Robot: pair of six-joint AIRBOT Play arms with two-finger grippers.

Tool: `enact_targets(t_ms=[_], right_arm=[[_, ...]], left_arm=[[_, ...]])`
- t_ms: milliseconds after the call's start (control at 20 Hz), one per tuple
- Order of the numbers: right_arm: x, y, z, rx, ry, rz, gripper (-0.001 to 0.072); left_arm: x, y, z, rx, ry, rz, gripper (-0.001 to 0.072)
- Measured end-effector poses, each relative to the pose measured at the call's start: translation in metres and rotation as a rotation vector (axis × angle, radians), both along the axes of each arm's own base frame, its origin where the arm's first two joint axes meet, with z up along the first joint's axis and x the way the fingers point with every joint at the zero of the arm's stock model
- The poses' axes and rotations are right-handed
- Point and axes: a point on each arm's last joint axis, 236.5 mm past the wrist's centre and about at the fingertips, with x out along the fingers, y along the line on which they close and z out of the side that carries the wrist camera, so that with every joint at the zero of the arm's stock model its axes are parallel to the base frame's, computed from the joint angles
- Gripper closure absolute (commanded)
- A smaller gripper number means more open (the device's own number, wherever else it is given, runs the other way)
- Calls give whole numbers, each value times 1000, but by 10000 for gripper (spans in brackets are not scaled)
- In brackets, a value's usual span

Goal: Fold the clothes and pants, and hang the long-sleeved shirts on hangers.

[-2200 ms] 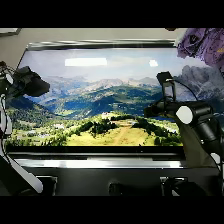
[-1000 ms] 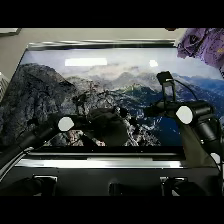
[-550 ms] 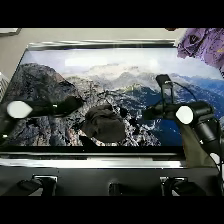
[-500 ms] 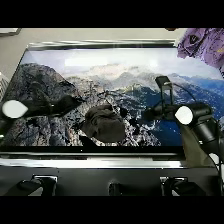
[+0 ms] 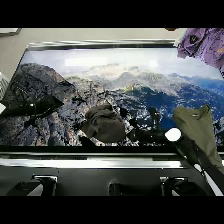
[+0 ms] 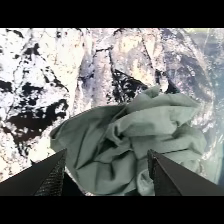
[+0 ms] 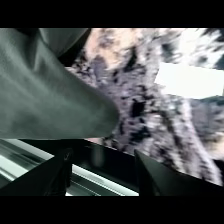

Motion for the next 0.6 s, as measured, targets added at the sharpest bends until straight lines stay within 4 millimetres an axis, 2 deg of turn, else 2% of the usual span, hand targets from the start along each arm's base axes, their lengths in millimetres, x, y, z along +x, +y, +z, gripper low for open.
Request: enact_targets(t_ms=[200, 250, 300, 450, 500, 600], right_arm=[[1, 15, -14, 94, 15, -16, 226], [3, 19, -19, 115, 22, -22, 226], [5, 23, -23, 139, 29, -28, 226], [15, 31, -33, 198, 35, -64, 240], [18, 32, -36, 210, 35, -74, 350], [24, 34, -39, 225, 31, -88, 660]], left_arm=[[-1, 3, -1, 8, 3, 2, 134], [-1, 4, -1, 9, 5, 2, 82], [-1, 4, -2, 9, 8, 2, -8], [-5, 6, -8, 11, 42, 0, -13], [-6, 8, -12, 13, 60, 0, -13], [-8, 13, -22, 19, 89, -2, -13]])
